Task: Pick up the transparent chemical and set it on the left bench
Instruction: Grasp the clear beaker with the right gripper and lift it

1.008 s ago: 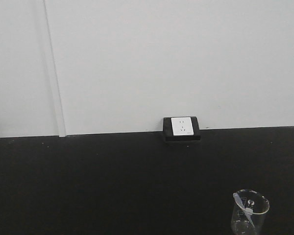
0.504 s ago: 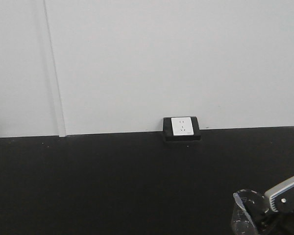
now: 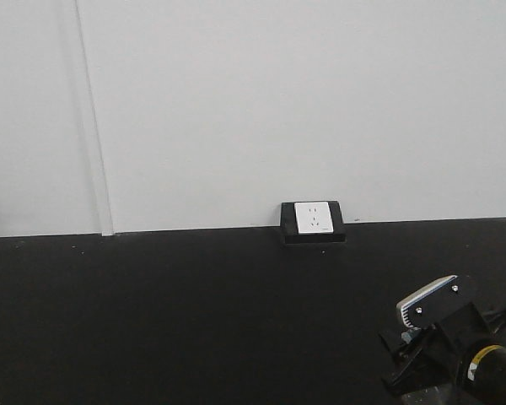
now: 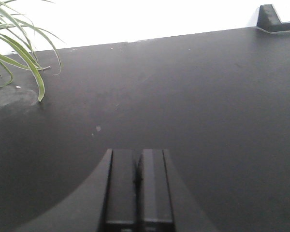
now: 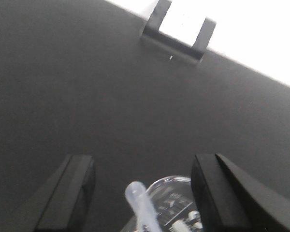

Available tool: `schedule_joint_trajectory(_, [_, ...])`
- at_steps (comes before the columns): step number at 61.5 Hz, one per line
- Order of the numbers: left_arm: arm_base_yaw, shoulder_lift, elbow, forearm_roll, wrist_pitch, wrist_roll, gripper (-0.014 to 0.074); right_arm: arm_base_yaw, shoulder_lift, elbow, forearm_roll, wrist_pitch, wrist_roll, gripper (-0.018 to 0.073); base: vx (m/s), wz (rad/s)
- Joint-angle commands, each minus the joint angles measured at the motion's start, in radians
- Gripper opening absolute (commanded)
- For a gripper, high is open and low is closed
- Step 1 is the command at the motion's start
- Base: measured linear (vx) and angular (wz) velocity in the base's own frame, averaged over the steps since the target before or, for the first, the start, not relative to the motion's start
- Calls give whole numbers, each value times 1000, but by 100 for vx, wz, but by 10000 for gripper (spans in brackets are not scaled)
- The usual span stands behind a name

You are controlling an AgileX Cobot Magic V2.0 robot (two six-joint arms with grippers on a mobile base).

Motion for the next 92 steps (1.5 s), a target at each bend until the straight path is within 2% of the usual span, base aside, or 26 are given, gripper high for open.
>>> schedule_joint_trajectory(1, [-2,-19,16,-1,-78,-8,-3,-1,3,-33,3,-73,16,492,0,0])
schedule_joint_trajectory(10, [-2,-19,16,-1,-78,-8,-3,-2,32,-33,3,-89,13,477,0,0])
schedule_joint_trajectory(16, [-2,-19,16,-1,-78,-8,-3,-2,36,-33,3,-83,13,417,0,0])
schedule_joint_trajectory(38, [-2,-19,16,-1,-78,-8,-3,-2,10,-33,12,-64,12,-14,0,0])
schedule_joint_trajectory(49, [-2,-19,16,-1,-78,-8,-3,-3,-150,-33,16,-5,-25,-8,0,0])
schedule_joint_trajectory(64, [-2,-19,16,-1,-78,-8,-3,-3,-557,-23,165,174,24,-6,0,0])
schedule_joint_trajectory(78, [-2,-19,16,-1,-78,-8,-3,-3,-881,92,166,363,24,-4,0,0])
schedule_joint_trajectory(92, [-2,-19,16,-1,-78,-8,-3,-3,-1100,181,166,390,24,-4,0,0])
